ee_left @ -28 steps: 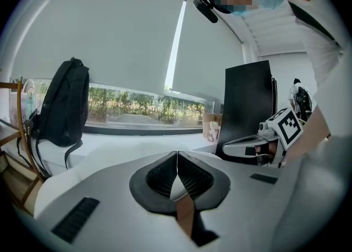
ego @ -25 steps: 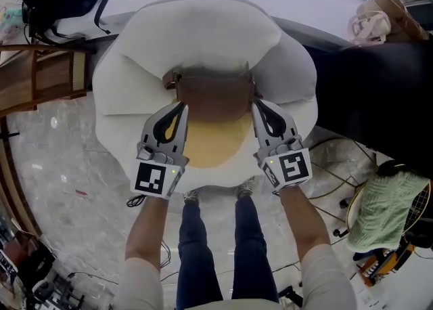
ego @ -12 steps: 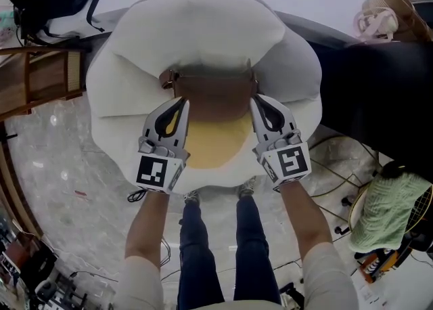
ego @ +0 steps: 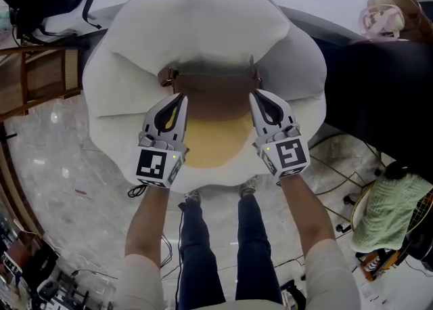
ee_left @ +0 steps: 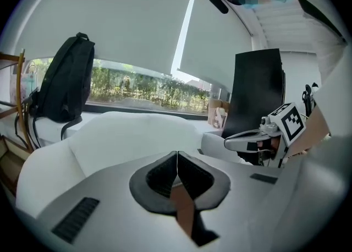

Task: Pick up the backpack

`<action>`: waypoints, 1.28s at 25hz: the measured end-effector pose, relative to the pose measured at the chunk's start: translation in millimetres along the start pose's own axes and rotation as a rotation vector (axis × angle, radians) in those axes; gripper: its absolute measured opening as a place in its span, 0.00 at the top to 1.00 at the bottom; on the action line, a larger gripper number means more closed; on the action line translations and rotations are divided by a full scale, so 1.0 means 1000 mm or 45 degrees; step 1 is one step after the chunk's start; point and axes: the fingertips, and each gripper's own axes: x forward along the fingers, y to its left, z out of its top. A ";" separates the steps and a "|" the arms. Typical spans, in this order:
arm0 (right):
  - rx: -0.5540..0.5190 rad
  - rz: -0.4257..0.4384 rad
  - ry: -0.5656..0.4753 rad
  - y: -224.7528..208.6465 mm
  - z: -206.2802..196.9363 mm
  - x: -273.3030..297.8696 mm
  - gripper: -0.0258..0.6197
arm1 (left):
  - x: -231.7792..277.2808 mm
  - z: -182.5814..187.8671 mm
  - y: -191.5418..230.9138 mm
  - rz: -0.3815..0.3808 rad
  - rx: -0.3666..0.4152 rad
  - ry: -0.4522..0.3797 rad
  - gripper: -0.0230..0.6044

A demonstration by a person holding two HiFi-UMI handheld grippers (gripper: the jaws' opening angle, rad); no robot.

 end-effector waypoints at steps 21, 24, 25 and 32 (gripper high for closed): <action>-0.037 0.026 0.150 -0.030 -0.043 0.027 0.91 | 0.030 -0.057 0.032 0.043 -0.110 0.150 0.91; -0.041 0.002 0.164 -0.036 -0.050 0.032 0.81 | 0.034 -0.068 0.036 0.052 -0.117 0.191 0.91; -0.041 -0.009 0.174 -0.039 -0.054 0.035 0.59 | 0.035 -0.072 0.038 0.062 -0.121 0.203 0.91; -0.080 0.034 0.284 -0.051 -0.082 0.050 0.49 | 0.038 -0.100 0.062 0.119 -0.233 0.287 0.49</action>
